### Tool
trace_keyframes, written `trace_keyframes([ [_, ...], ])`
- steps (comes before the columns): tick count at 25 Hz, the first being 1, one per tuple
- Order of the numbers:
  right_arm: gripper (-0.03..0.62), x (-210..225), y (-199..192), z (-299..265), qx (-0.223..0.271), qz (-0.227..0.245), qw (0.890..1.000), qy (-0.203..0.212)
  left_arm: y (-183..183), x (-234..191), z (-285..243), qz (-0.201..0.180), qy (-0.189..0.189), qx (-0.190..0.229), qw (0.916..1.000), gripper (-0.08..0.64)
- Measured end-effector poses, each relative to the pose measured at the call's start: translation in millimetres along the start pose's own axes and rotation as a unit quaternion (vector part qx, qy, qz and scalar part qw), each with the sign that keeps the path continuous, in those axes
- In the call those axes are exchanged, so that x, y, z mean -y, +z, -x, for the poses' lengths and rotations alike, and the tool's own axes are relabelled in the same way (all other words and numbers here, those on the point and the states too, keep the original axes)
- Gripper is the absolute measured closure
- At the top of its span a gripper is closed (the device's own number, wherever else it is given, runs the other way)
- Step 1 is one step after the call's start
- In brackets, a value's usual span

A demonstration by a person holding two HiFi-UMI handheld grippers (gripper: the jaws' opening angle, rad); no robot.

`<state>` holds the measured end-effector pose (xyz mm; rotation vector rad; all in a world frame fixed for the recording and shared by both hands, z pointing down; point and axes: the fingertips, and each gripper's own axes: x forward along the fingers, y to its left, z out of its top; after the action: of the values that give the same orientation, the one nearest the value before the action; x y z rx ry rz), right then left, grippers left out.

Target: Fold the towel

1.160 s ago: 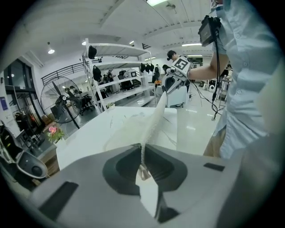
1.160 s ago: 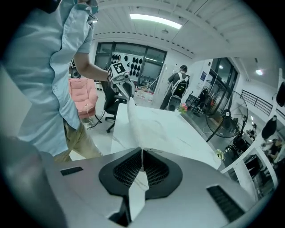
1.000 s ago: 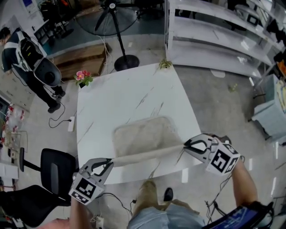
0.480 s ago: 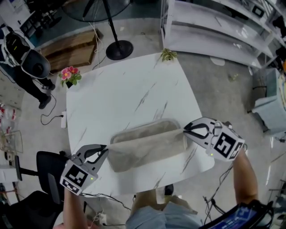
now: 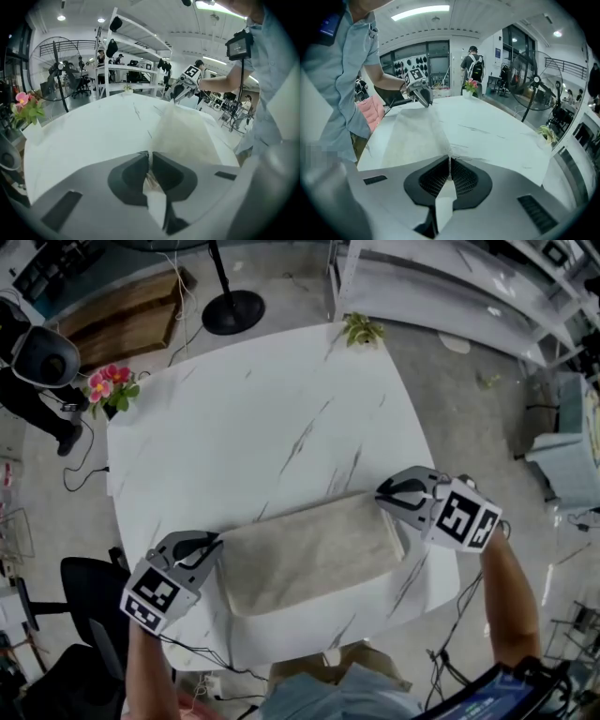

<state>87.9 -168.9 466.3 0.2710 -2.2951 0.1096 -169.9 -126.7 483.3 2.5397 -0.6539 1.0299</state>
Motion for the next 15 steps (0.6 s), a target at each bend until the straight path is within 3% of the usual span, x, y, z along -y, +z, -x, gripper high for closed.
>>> trace_keyframes([
  [8, 0.565, 16.5, -26.5, -39.2, -0.039, -0.020, 0.999, 0.014, -17.5, -14.8, -25.0, 0.034, -0.037, 0.001, 0.9987, 0.531],
  [12, 0.563, 19.7, -29.0, -47.0, -0.046, -0.019, 0.999, 0.010, -17.1, -18.9, -25.9, 0.034, -0.045, 0.002, 0.9984, 0.529],
  [15, 0.508, 23.7, -23.0, -40.9, -0.031, -0.038, 0.999, 0.009, -17.7, -26.7, -19.4, 0.048, -0.034, 0.014, 0.9982, 0.455],
])
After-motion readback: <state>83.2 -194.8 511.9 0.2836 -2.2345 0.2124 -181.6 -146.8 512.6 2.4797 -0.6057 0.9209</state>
